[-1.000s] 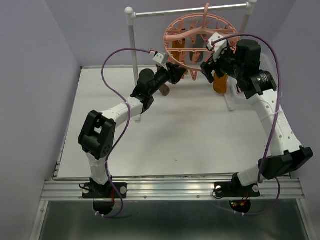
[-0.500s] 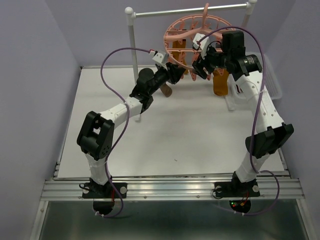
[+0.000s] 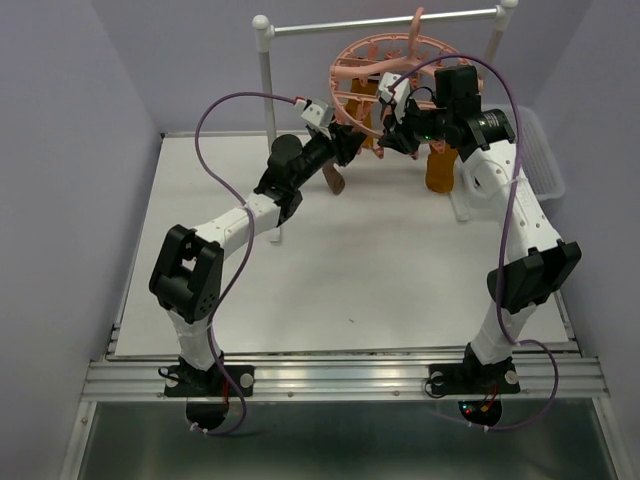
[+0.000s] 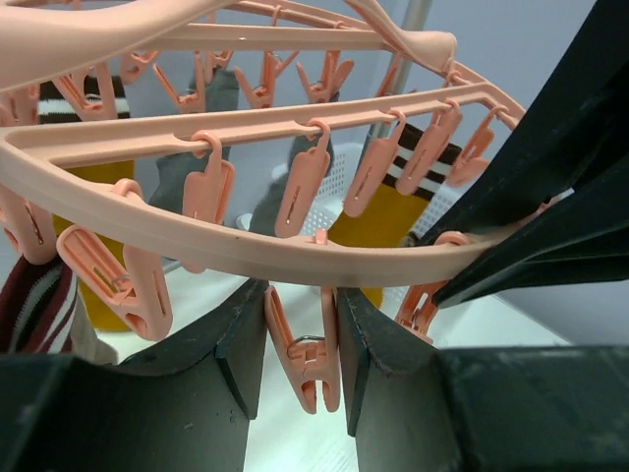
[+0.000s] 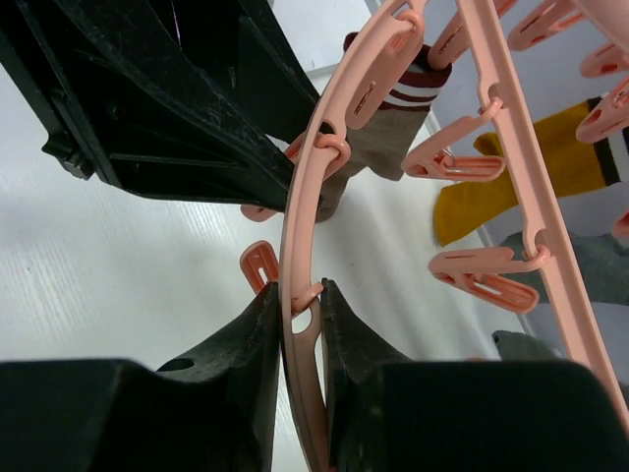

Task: Clip the socks to the hanger
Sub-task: Open the clamp at the hanger.

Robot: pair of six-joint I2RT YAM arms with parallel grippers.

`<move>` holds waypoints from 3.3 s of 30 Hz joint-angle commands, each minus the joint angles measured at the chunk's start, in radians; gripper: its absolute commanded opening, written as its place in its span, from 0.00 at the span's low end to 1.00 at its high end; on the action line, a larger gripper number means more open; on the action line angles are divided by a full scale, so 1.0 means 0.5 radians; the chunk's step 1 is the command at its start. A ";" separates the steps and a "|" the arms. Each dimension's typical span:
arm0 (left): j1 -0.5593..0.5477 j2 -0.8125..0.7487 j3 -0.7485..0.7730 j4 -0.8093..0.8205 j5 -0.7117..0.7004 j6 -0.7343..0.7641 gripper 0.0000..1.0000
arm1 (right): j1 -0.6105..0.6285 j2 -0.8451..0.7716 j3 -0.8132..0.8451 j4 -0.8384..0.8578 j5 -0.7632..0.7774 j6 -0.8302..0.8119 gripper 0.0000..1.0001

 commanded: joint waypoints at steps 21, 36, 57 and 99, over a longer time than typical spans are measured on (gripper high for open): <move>0.156 -0.176 -0.488 0.670 0.528 0.097 0.99 | -0.025 -0.091 0.003 0.101 0.145 -0.150 0.06; 0.202 0.195 -0.147 1.081 0.472 -0.281 0.98 | -0.025 -0.109 -0.036 0.141 0.213 -0.089 0.06; 0.196 0.388 0.037 1.262 0.377 -0.462 0.78 | -0.025 -0.119 -0.067 0.175 0.271 -0.037 0.07; 0.159 0.465 0.172 1.345 0.368 -0.508 0.59 | -0.025 -0.134 -0.119 0.230 0.308 0.024 0.07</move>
